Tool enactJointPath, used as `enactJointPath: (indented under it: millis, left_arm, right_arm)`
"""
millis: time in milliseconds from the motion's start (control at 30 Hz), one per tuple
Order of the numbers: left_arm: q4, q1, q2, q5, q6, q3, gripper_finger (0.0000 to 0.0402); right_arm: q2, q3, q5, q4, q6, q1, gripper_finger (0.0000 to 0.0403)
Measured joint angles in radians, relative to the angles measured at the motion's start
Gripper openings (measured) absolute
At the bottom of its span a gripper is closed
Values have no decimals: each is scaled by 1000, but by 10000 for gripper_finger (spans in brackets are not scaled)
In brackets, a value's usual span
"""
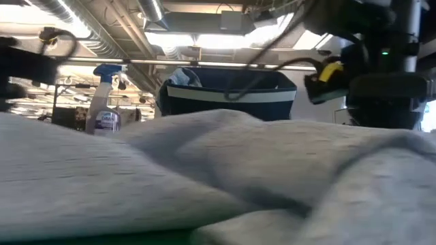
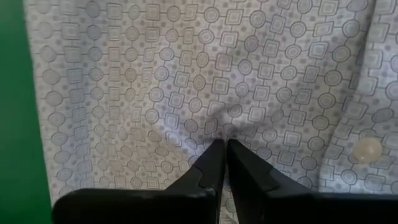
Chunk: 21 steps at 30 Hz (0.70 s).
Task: Fold laundry
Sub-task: Fold the white polo shirt
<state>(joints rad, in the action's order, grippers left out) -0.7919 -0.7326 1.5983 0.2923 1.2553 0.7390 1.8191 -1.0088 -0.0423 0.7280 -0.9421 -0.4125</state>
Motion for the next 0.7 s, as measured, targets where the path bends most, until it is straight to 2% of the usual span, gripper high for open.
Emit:
enactJointPath:
  millis: [267, 500, 600, 700]
  left_arm:
    - [4, 224, 7, 79, -380, -6, 10]
    - [-14, 392, 3, 71, -764, -5, 9]
    - [-70, 429, -16, 55, -862, 18, 9]
    - [-125, 445, -78, 49, -899, 81, 9]
  right_arm:
    - [-2, 0, 15, 203, -204, -3, 262]
    - [-9, 16, 2, 444, -208, -29, 262]
    - [-55, 63, 6, 470, -211, -41, 262]
    - [-110, 90, 37, 448, -210, -39, 262]
